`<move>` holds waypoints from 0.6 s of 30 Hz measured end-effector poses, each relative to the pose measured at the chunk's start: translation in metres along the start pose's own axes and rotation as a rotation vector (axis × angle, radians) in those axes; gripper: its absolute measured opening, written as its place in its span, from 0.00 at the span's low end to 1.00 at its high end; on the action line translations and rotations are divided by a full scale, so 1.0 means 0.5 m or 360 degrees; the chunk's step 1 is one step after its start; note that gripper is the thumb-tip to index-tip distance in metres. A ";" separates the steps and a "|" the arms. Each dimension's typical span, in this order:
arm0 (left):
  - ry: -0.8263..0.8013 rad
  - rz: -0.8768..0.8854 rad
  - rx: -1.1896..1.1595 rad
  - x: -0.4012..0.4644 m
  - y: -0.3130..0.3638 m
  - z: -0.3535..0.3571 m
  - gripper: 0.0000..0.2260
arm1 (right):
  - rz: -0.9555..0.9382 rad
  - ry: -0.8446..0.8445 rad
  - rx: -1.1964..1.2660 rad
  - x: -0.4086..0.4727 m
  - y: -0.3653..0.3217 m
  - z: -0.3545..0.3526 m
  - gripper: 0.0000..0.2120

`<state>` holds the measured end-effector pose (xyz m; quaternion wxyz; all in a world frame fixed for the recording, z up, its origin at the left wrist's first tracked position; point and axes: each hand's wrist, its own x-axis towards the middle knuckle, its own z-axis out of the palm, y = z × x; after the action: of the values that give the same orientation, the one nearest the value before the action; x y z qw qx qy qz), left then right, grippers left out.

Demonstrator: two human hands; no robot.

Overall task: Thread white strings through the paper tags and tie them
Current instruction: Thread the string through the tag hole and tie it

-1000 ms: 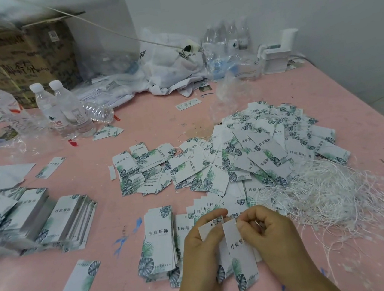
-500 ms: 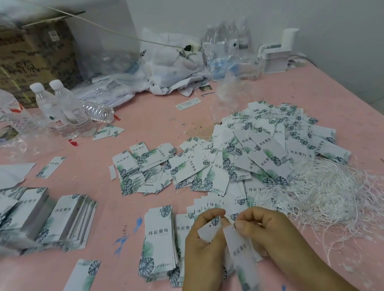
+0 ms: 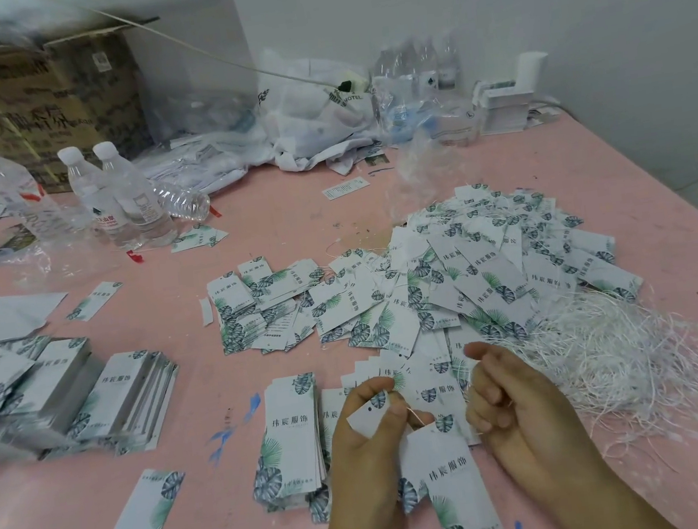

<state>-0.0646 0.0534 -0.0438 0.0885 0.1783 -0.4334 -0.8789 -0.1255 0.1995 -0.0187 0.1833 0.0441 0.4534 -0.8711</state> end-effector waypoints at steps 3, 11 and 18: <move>-0.0036 0.0046 0.0069 -0.002 -0.001 0.003 0.13 | -0.0324 -0.0080 -0.0993 -0.030 0.016 0.014 0.08; -0.0029 0.0069 0.0168 -0.007 0.003 0.006 0.12 | -0.0619 -0.0064 -0.1598 -0.033 0.054 0.028 0.13; -0.0041 0.0022 0.0259 -0.005 -0.005 0.007 0.08 | -0.0783 -0.0025 -0.1693 -0.030 0.055 0.020 0.09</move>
<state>-0.0636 0.0580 -0.0433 0.0740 0.1706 -0.5058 -0.8424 -0.1009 0.1813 -0.0307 -0.0238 -0.1670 0.8240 -0.5410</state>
